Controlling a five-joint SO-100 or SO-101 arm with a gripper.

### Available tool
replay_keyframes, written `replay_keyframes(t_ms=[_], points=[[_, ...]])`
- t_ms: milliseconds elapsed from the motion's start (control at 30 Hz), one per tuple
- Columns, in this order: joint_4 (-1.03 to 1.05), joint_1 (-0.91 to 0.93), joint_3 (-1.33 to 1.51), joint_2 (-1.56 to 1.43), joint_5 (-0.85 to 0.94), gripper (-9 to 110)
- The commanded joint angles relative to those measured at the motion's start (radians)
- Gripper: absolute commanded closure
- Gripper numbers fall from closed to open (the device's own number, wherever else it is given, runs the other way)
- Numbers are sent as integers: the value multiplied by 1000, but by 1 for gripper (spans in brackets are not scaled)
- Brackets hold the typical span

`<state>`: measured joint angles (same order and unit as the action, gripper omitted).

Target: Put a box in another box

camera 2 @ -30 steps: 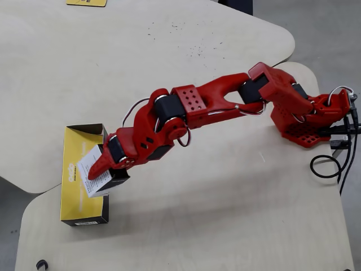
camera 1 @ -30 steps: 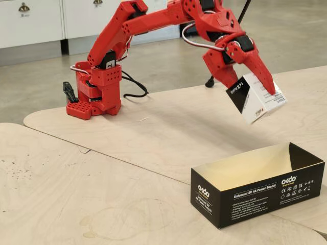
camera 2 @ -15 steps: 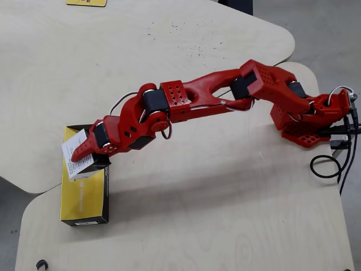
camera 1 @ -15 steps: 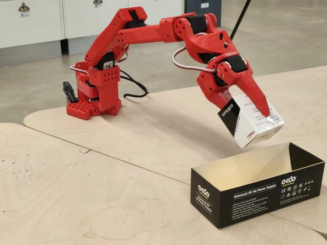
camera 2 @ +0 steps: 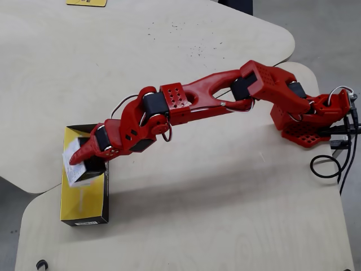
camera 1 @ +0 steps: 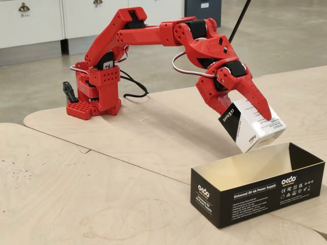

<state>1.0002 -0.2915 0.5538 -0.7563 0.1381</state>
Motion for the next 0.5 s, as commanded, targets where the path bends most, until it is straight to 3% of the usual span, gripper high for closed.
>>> replay_keyframes(t_ms=[0, 233, 467], points=[[12, -8, -9, -38, -3, 66], [44, -12, 66, -133, 95, 62], [212, -66, 448, -597, 426, 64]])
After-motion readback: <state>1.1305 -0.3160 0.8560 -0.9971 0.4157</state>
